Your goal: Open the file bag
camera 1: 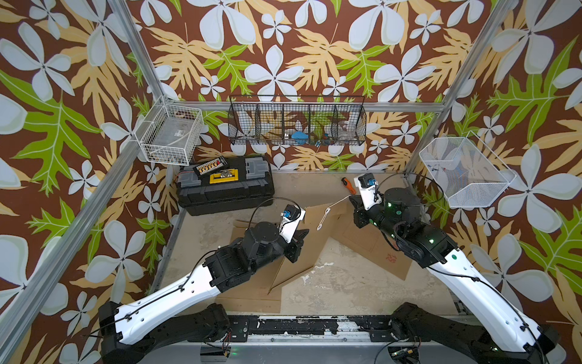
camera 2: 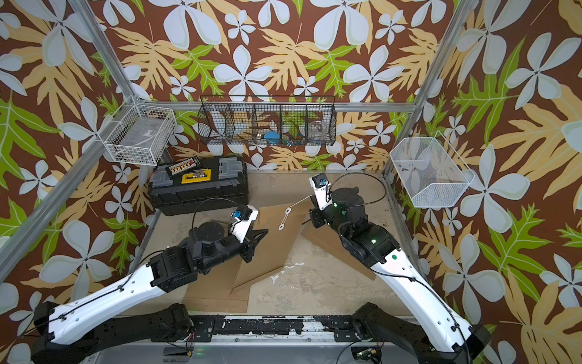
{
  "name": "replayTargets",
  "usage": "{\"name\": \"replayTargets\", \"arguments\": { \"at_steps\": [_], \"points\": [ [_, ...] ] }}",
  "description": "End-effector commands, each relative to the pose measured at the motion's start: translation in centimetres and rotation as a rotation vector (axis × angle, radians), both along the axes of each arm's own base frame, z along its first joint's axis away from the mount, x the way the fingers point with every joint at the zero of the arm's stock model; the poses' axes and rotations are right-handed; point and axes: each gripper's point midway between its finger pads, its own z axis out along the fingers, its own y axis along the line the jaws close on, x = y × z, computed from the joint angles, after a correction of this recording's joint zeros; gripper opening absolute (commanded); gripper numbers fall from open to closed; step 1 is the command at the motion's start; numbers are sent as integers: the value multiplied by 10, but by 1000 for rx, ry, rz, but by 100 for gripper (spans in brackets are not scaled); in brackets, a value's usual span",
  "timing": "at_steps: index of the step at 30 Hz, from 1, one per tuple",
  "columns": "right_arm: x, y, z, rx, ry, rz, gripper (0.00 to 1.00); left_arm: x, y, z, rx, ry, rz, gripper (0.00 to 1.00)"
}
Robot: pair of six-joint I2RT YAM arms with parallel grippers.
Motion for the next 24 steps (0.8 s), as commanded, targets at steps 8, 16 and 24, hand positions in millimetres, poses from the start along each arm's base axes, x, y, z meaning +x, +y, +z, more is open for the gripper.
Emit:
{"name": "replayTargets", "arguments": {
  "at_steps": [8, 16, 24],
  "points": [
    [7, -18, -9, 30, 50, -60, 0, -1, 0, 5, -20, 1, -1, 0],
    [-8, 2, 2, 89, 16, 86, 0, -6, -5, 22, -113, 28, -61, 0],
    [-24, 8, 29, 170, -52, 153, 0, -4, -8, 51, -240, 44, -143, 0]
  ]
}}
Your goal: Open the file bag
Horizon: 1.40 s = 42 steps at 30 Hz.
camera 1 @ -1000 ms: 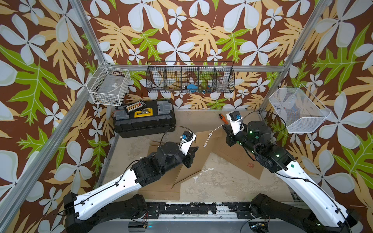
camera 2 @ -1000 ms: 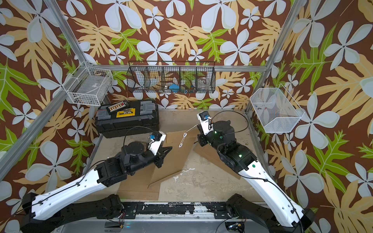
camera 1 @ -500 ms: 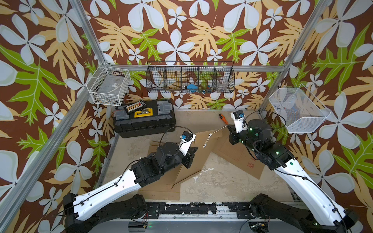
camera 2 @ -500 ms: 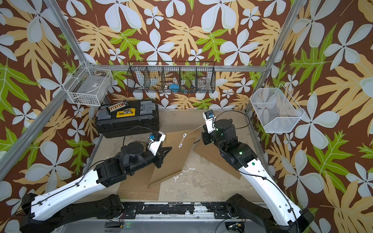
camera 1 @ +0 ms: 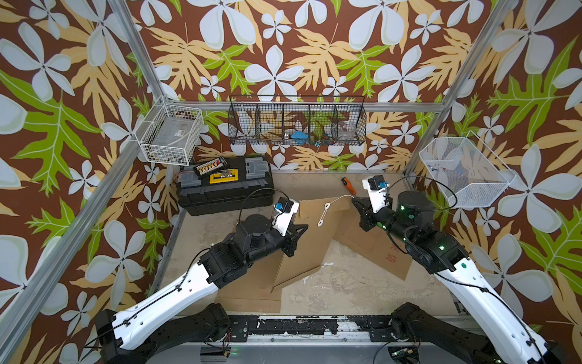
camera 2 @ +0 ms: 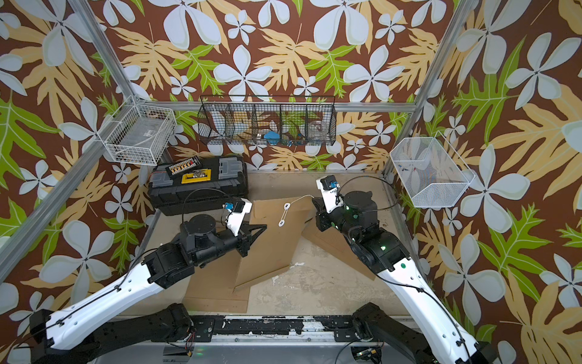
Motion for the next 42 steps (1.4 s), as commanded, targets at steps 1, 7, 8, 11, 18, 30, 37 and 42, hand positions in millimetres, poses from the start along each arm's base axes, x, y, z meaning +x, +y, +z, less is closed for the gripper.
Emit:
{"name": "replayTargets", "arguments": {
  "at_steps": [1, 7, 8, 11, 18, 30, 37, 42],
  "points": [
    [-6, 6, 16, 53, -39, 44, 0, -7, -10, 30, -106, -23, -77, 0],
    [-16, 3, 21, 69, -96, 56, 0, -5, -11, 42, -153, -23, -92, 0],
    [-16, 3, 21, 68, -96, 58, 0, -4, -10, 43, -160, -23, -93, 0],
    [-20, 3, 20, 71, -93, 70, 0, -2, -10, 47, -178, -19, -96, 0],
    [-22, 5, 16, 90, -80, 84, 0, 1, -6, 58, -231, -30, -82, 0],
    [-32, 7, 15, 108, -92, 117, 0, 4, 2, 64, -275, -38, -48, 0],
    [-43, 24, -6, 61, -31, 246, 0, 5, 2, 64, -281, -39, -49, 0],
    [-46, 32, -25, 10, 16, 309, 0, 7, 3, 63, -277, -44, -36, 0]
  ]
}}
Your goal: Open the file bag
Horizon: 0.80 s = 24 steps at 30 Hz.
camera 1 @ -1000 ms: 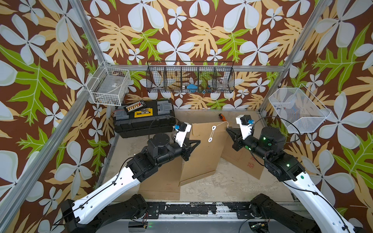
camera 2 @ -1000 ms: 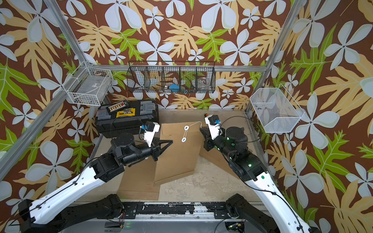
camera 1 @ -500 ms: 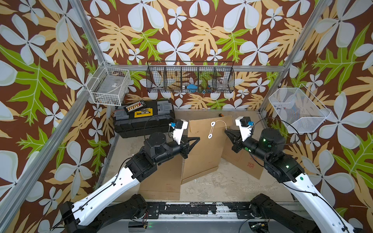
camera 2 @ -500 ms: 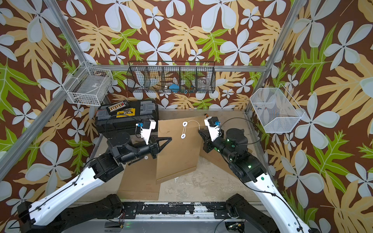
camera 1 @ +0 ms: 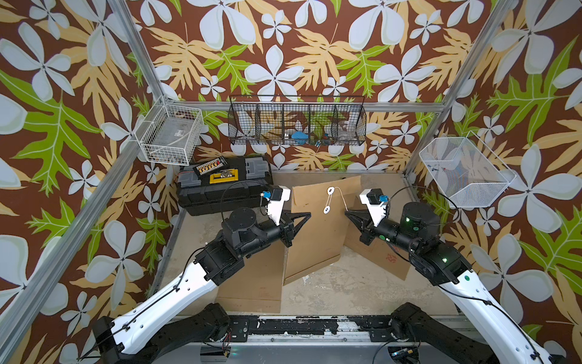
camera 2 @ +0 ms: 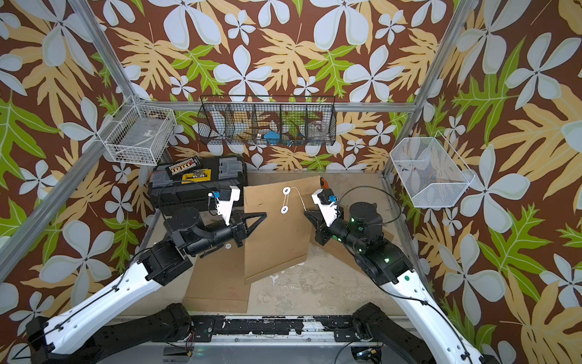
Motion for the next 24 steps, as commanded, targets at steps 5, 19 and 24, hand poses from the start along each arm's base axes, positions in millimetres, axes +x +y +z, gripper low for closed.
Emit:
{"name": "replayTargets", "arguments": {
  "at_steps": [5, 19, 24],
  "points": [
    [-6, 9, -13, -45, 27, 81, 0, 3, 2, 11, -38, -29, 15, 0],
    [-19, 20, -30, -70, 85, 185, 0, 3, 3, 7, -35, -26, 24, 0],
    [-23, 24, -37, -78, 108, 220, 0, 5, 4, 6, -31, -26, 33, 0]
  ]
}}
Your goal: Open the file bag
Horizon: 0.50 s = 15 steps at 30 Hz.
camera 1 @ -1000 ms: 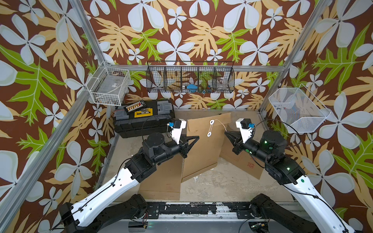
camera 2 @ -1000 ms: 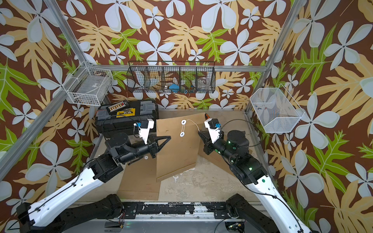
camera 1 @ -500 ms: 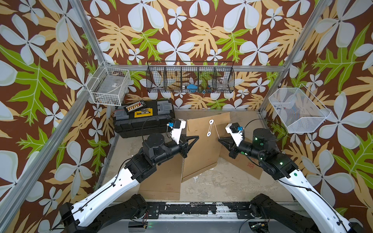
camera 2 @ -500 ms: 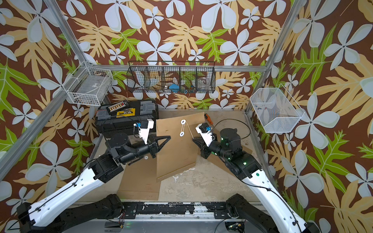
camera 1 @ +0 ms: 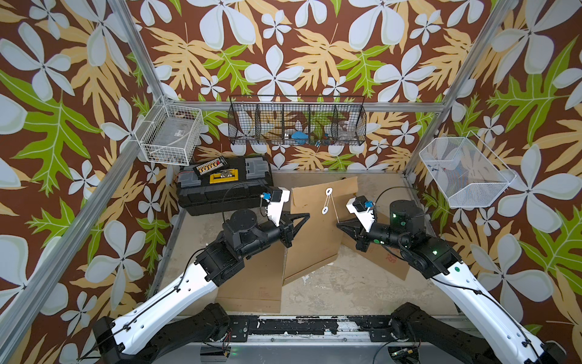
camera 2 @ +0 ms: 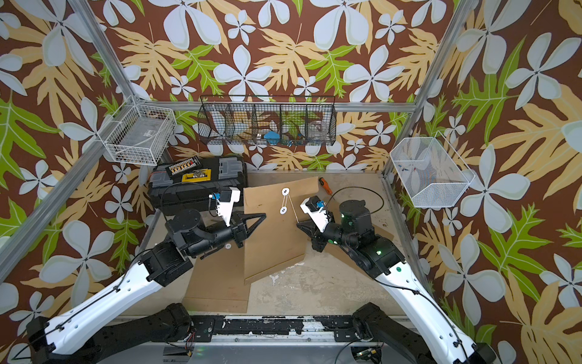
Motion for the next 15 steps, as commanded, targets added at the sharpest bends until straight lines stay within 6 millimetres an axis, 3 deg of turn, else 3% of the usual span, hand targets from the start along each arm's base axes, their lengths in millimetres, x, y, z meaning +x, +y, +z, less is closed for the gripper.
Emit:
{"name": "replayTargets", "arguments": {
  "at_steps": [1, 12, 15],
  "points": [
    [-8, 6, -4, 1, 26, 52, 0, 1, 1, 14, -41, -34, 5, 0],
    [-20, 20, -14, -16, 53, 114, 0, 0, 3, 13, -45, -29, 10, 0],
    [-22, 23, -8, 7, 54, 131, 0, 0, 1, 10, -38, -25, 2, 0]
  ]
}}
